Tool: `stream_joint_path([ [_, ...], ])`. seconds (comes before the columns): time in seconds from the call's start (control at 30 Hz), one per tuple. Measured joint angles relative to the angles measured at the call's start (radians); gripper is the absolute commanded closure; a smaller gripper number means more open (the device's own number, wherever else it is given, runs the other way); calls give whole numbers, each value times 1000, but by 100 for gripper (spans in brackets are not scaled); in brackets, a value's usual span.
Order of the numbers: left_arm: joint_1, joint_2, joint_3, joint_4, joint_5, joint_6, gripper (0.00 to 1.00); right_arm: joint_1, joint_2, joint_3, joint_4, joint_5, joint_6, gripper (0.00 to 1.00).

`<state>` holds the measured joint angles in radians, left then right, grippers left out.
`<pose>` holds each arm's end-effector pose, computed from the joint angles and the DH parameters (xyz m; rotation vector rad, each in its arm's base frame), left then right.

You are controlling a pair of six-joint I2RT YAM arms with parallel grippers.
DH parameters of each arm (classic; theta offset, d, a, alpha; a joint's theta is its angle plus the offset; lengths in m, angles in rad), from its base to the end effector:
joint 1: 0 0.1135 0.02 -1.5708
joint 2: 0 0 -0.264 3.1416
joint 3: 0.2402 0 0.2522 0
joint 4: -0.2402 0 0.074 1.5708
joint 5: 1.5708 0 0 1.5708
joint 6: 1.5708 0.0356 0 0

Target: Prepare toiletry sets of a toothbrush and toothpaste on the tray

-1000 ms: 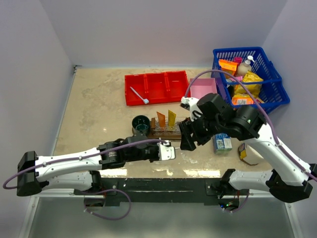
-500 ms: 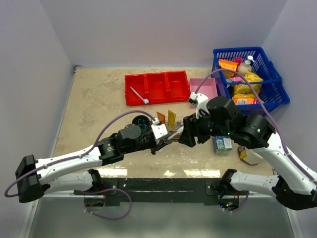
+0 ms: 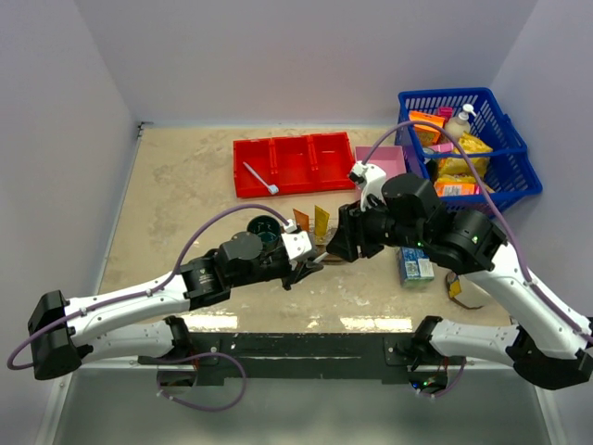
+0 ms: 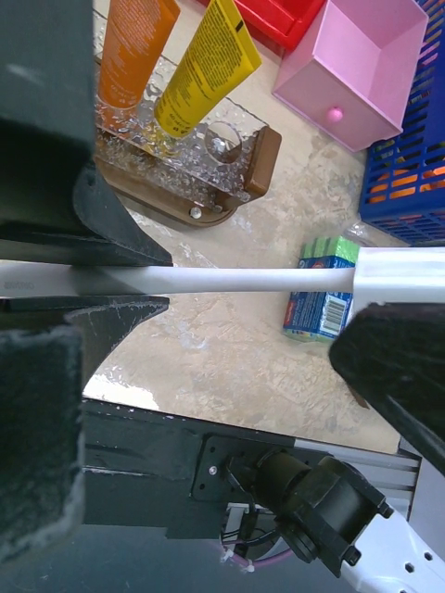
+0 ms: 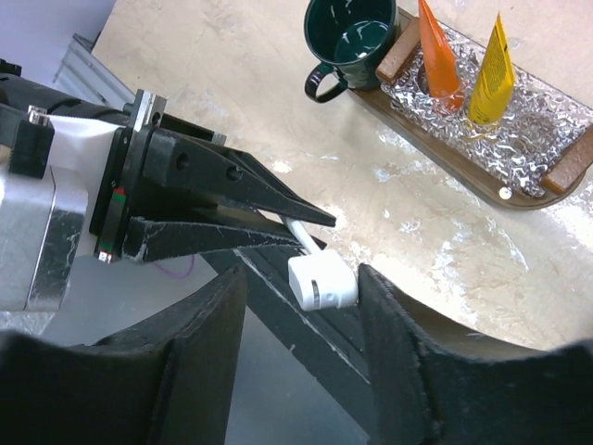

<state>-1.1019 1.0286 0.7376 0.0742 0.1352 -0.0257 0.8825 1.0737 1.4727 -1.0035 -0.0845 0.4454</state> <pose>0.1052 -0.2184 0.3033 1.0517 1.5624 -0.9153 0.1162 0.1460 0.4338 -0.5485 2.2343 0.8202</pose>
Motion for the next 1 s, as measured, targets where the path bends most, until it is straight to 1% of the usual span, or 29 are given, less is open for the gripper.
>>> stream_joint_path([
  [0.03, 0, 0, 0, 0, 0, 0, 100, 0, 5, 0, 4, 0, 0, 52],
  [0.07, 0, 0, 0, 0, 0, 0, 100, 0, 7, 0, 6, -2, 0, 56],
  [0.1, 0, 0, 0, 0, 0, 0, 100, 0, 11, 0, 8, -1, 1, 58],
  [0.33, 0, -6, 0, 0, -1, 0, 100, -1, 13, -5, 12, 0, 1, 65],
  [0.4, 0, -7, 0, 0, -1, 0, 100, -1, 13, -9, 14, 0, 1, 71],
  [0.43, 0, -7, 0, 0, -1, 0, 100, -1, 13, -9, 15, 0, 1, 75],
  [0.5, 0, -7, 0, 0, -1, 0, 100, -1, 13, -9, 18, -2, 1, 78],
  [0.53, 0, -7, 0, 0, -1, 0, 100, -1, 13, -9, 20, -2, 2, 82],
  [0.57, 0, -7, 0, 0, -1, 0, 97, -1, 13, -9, 21, -3, 2, 83],
  [0.6, 0, -7, 0, 0, -1, 0, 90, -1, 13, -9, 22, -3, 2, 83],
  [0.67, 0, -7, 0, 0, -1, -1, 82, -1, 13, -9, 24, -2, 2, 87],
  [0.7, 0, -7, 0, 0, -1, -1, 68, -1, 13, -9, 24, -1, 2, 87],
  [0.77, 0, -8, 0, 1, -3, -11, 49, -1, 13, -9, 24, 1, 2, 88],
  [0.8, 0, -8, 0, 2, -5, -11, 32, -1, 13, -9, 24, 7, 1, 88],
  [0.87, 0, -9, 0, 7, -8, -18, 20, -1, 13, -9, 23, 19, -1, 88],
  [0.9, 0, -11, 0, 10, -9, -18, 12, -1, 13, -8, 22, 24, -1, 88],
  [1.0, 6, -36, -14, 24, -11, -35, 5, -1, 16, 15, -6, 63, -18, 89],
])
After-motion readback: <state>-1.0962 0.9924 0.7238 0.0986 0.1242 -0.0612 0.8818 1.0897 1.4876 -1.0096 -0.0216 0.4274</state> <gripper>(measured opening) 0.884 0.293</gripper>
